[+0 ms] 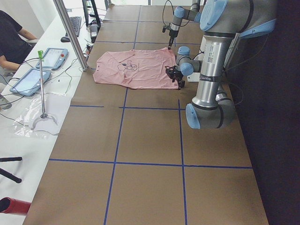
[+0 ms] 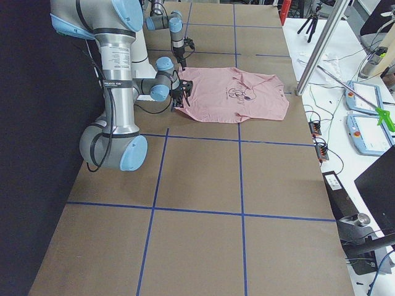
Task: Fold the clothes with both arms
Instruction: 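Move the left gripper to the hem and grasp both hem corners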
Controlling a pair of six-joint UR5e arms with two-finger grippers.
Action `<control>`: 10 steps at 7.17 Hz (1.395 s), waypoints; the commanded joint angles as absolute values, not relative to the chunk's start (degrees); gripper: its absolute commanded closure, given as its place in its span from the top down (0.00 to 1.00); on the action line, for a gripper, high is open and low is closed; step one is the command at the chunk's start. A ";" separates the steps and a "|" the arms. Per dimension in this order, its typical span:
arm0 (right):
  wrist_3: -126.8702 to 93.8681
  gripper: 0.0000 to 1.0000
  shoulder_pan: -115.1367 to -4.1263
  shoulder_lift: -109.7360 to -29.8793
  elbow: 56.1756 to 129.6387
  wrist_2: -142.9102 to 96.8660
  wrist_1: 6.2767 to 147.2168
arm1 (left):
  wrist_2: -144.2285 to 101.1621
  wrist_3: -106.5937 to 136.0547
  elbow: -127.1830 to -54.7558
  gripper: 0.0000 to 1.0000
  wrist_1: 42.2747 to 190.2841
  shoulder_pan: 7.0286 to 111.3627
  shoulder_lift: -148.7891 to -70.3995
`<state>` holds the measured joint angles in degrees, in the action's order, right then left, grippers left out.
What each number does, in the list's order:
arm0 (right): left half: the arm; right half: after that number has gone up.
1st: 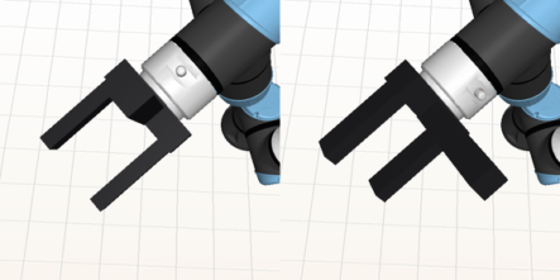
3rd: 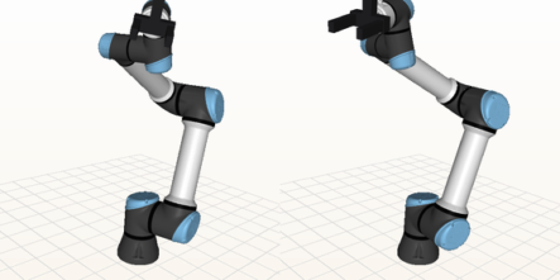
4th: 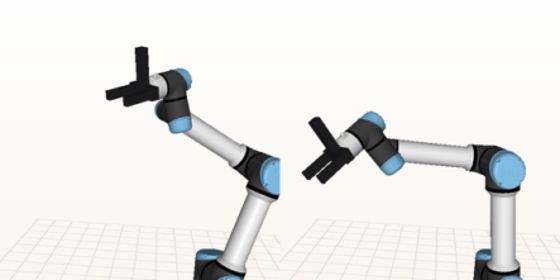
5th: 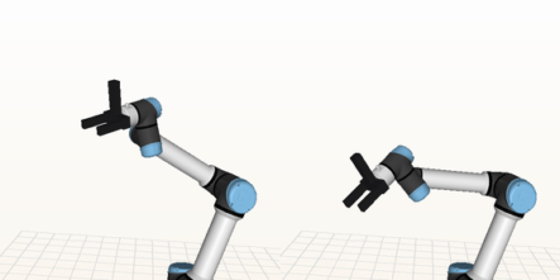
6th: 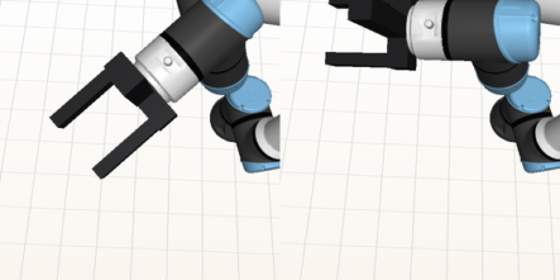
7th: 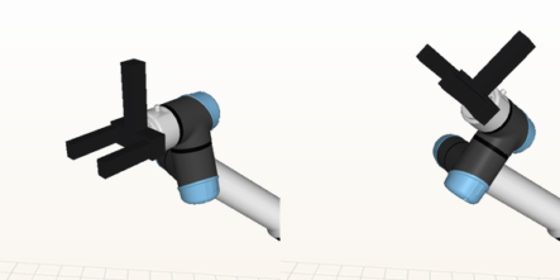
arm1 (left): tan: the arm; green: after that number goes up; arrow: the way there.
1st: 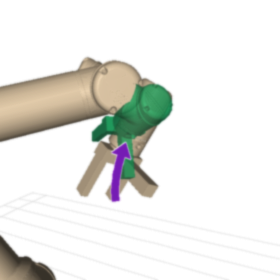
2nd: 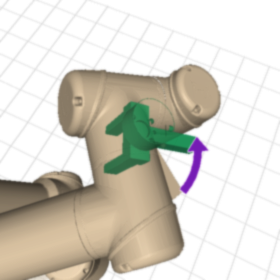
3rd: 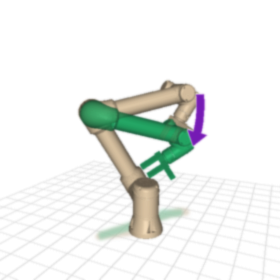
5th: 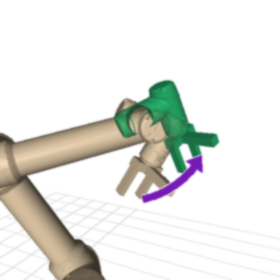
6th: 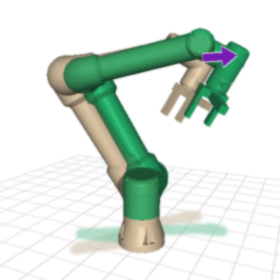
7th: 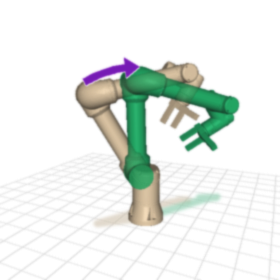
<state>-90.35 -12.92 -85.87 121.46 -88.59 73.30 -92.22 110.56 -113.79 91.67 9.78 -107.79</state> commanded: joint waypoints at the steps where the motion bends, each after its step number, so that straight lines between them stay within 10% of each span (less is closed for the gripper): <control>1: -90.35 0.00 -12.92 -85.87 121.64 -88.59 73.21 | -92.20 110.57 -113.56 0.95 91.67 9.67 -107.67; 4: -90.35 0.00 -13.01 -85.87 121.73 -88.59 73.30 | -92.20 110.65 -113.12 0.79 91.67 9.58 -107.75; 8: -90.35 0.00 -13.01 -85.34 121.90 -88.68 73.30 | -92.29 110.65 -113.38 0.00 91.67 9.58 -107.75; 10: -90.26 0.00 -13.27 -85.52 122.78 -89.21 73.30 | -92.37 110.65 -115.47 0.00 91.58 9.93 -107.67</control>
